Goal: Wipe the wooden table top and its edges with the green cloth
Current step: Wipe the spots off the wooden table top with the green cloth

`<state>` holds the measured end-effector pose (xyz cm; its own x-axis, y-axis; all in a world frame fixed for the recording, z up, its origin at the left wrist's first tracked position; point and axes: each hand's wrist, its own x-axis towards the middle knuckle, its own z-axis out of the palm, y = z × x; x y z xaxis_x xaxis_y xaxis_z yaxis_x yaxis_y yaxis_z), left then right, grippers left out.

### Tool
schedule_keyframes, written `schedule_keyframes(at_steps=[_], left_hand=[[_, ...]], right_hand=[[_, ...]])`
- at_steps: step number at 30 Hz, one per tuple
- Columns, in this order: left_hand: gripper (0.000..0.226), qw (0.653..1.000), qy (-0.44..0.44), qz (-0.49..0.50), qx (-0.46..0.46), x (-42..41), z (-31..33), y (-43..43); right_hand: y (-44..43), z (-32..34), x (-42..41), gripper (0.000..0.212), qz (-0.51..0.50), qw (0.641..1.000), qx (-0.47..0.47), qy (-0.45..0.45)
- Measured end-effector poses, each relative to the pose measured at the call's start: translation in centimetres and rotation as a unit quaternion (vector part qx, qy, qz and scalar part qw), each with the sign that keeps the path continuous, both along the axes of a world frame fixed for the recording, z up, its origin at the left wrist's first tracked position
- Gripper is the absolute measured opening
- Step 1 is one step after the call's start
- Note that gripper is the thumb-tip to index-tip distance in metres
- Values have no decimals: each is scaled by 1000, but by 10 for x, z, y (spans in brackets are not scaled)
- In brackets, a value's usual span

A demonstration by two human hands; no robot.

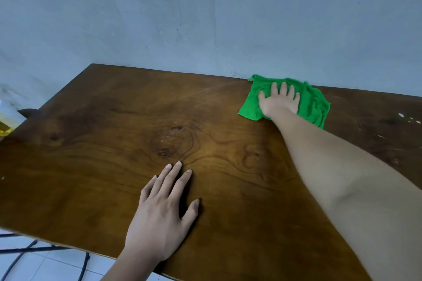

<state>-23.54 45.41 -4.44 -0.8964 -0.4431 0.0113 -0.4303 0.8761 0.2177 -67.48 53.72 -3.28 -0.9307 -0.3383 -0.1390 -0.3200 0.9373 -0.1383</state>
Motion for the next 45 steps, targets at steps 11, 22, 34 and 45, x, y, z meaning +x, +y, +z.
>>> schedule_keyframes(at_steps=[11,22,34,45], left_hand=[[75,1000,22,4,3,3,-5,0],[70,1000,27,-1,1,3,-4,1],[60,980,140,66,124,11,7,2],[54,973,168,68,145,54,24,-64]], right_hand=[[-139,4,215,77,431,902,7,5],[18,4,162,75,390,921,-27,-1],[48,1,274,74,186,982,-9,-4],[-73,6,329,86,488,872,32,-16]])
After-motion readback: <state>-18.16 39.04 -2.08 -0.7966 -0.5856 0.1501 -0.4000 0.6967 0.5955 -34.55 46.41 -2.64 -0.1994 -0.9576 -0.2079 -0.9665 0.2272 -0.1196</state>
